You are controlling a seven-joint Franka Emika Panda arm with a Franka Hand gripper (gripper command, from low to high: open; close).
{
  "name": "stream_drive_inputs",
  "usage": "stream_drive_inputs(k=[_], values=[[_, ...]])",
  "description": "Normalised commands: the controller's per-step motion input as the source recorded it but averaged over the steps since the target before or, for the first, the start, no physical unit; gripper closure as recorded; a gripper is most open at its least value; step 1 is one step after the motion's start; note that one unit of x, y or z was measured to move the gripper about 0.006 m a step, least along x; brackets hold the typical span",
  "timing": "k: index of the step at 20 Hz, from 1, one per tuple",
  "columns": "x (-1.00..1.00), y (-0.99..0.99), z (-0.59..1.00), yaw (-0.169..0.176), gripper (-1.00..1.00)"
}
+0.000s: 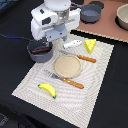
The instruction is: Interact with the objects in diverse but meaningful ways.
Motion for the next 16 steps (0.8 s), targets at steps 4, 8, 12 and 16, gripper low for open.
stream_drive_inputs(k=[4, 8, 12, 16], values=[[-0.24, -0.12, -0.30, 0.000, -1.00], [-0.26, -0.12, -0.21, -0.003, -1.00], [-0.25, -0.14, -0.19, 0.000, -1.00], [-0.23, -0.11, -0.15, 0.000, -1.00]])
